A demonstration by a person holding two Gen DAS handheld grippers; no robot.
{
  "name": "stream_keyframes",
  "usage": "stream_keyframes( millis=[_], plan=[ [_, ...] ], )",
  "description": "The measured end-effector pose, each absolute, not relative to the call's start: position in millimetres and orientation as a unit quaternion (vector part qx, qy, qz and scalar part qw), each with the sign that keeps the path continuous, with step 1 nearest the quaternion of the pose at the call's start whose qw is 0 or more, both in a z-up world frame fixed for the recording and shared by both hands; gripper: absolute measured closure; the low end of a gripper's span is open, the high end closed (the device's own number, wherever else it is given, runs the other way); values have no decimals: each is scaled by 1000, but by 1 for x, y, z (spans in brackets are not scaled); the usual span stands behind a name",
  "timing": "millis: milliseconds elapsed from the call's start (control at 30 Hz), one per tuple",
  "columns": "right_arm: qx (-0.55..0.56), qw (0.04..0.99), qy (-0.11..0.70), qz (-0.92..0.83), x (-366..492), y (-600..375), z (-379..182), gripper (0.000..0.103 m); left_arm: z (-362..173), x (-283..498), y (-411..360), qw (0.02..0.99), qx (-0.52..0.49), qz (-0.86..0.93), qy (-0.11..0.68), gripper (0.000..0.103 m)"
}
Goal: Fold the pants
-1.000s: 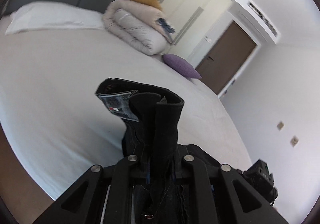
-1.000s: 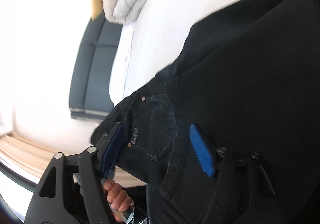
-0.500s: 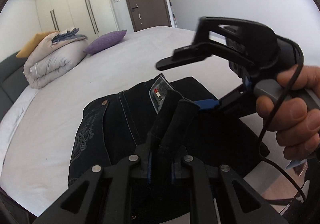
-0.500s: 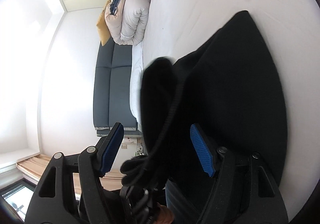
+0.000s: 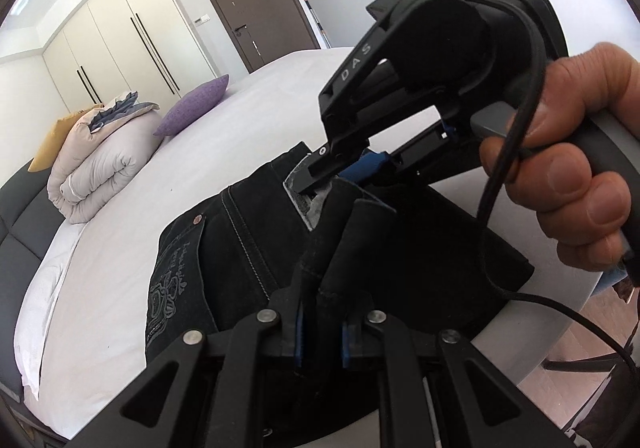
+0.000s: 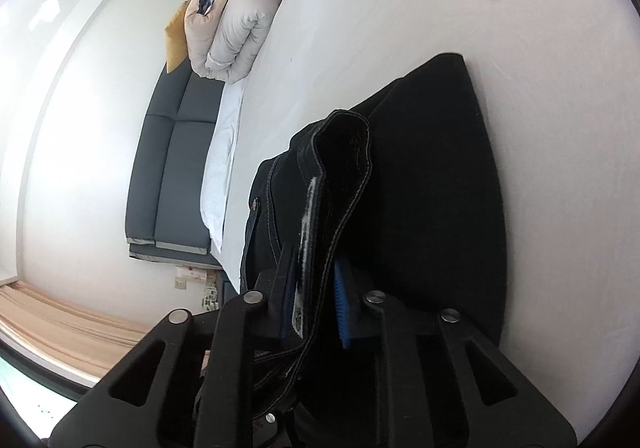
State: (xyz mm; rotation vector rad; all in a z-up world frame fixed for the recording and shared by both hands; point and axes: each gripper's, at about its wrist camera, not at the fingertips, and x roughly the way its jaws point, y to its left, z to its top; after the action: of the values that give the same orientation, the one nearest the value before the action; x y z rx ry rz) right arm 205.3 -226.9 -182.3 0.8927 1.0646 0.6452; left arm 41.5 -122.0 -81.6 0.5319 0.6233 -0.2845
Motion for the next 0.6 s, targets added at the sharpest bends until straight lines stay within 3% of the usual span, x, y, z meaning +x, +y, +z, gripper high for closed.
stream_keyframes(
  millis=[600],
  plan=[
    [403,757,443,261,202,-305,-168,96,-87,46,-152,894,288,-187,286,90]
  ],
)
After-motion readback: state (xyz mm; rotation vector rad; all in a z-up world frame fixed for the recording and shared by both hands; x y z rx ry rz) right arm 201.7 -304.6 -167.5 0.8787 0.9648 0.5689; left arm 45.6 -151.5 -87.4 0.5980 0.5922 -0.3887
